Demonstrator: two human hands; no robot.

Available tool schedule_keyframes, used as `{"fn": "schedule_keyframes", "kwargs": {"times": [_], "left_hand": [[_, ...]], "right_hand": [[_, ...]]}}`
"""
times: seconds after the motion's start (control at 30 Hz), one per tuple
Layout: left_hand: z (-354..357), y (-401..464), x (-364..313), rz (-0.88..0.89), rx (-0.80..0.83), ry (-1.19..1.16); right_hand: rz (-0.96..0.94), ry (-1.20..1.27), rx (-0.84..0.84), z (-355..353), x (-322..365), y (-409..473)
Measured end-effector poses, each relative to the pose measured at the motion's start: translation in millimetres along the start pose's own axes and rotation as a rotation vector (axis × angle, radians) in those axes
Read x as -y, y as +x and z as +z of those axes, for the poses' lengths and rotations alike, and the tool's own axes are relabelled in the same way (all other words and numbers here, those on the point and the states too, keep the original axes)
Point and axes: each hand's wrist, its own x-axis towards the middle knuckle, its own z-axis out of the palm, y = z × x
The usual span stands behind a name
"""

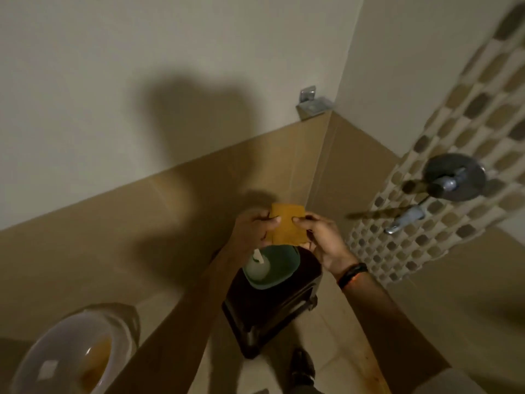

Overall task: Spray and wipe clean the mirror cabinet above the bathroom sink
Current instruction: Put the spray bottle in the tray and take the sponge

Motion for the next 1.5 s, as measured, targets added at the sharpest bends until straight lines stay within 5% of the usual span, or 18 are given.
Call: {"fn": "schedule_keyframes", "kwargs": {"times": [0.43, 1.0, 1.5], "left_hand": [[47.6, -107.2, -2.4, 0.003, 0.476, 0.12], [307.4, -413.3, 88.9, 0.107, 1.034, 0.317], [498.9, -601.0, 99.1, 0.192, 1.232, 0.267]], "right_hand": [[-0.305, -0.012, -0.378, -20.2, -14.3, -186.5], [-0.562, 0.178, -0.997, -206.1, -85.7, -569.0], [-0.714, 0.222, -1.156, -340.4, -49.9, -787.6]]}}
